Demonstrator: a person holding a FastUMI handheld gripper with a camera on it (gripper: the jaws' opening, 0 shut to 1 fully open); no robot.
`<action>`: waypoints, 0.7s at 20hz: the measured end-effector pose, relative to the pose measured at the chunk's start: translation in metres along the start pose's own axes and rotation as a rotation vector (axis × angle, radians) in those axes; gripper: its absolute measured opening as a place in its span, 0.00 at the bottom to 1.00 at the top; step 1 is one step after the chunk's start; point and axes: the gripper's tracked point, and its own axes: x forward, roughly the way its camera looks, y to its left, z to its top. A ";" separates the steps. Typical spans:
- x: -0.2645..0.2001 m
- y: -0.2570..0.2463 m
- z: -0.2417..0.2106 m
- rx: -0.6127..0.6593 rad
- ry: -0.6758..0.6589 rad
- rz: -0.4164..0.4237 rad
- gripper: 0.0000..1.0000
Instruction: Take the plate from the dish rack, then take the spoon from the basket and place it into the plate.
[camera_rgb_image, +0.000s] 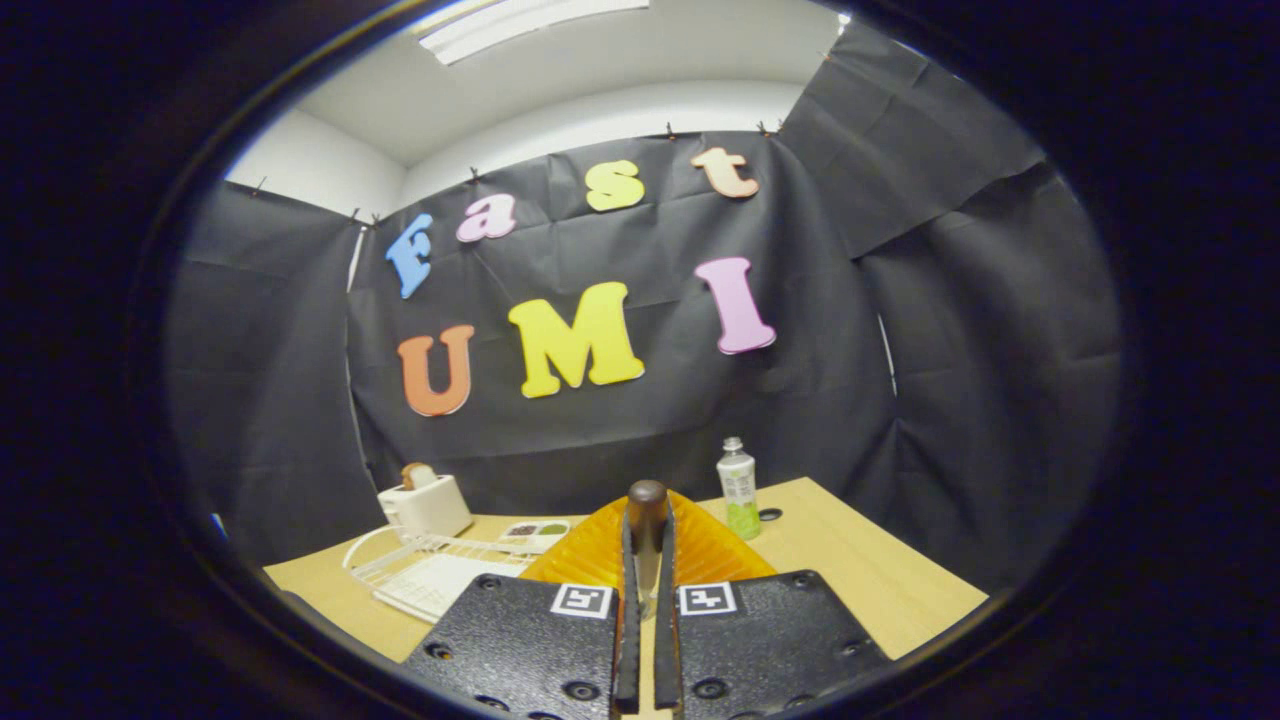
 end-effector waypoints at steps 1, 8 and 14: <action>-0.005 0.014 -0.005 0.005 0.012 0.032 0.10; -0.024 0.075 -0.068 0.018 0.154 0.167 0.11; -0.034 0.100 -0.108 0.006 0.230 0.199 0.11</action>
